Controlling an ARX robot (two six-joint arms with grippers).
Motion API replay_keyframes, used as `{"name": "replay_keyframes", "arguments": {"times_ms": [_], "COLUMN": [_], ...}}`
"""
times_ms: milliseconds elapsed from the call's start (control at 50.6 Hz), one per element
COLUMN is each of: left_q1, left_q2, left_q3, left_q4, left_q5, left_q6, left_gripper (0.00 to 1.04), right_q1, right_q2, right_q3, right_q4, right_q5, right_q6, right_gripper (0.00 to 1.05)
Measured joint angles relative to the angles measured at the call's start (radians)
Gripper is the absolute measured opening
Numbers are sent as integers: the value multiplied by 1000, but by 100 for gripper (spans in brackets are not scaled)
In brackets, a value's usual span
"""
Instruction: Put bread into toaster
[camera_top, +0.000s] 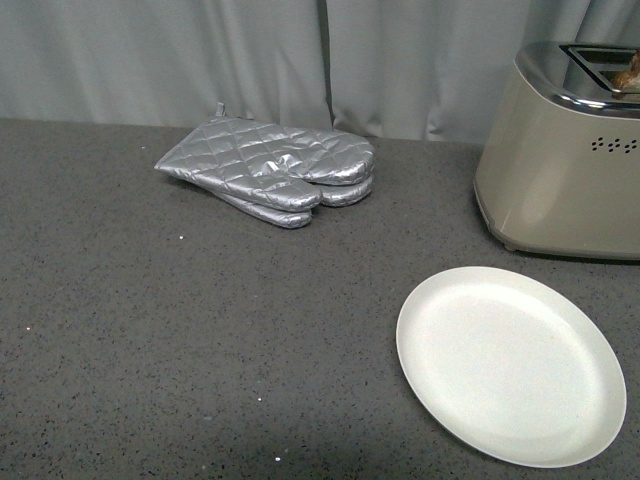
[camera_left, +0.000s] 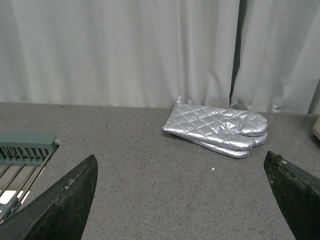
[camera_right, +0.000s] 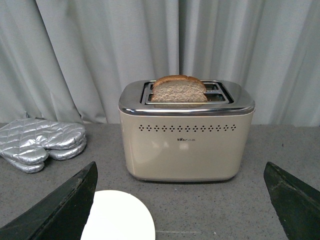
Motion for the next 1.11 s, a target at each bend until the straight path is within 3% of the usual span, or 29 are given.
{"name": "replay_keyframes", "arguments": {"times_ms": [1107], "left_q1": [0], "left_q2": [0], "left_q3": [0], "left_q4": [0], "left_q5": [0], "left_q6": [0], "left_gripper": [98], "right_q1": [0], "right_q2": [0], "right_q3": [0], "right_q4": [0], "right_q5": [0], "right_q6": [0], "right_gripper": [95]}}
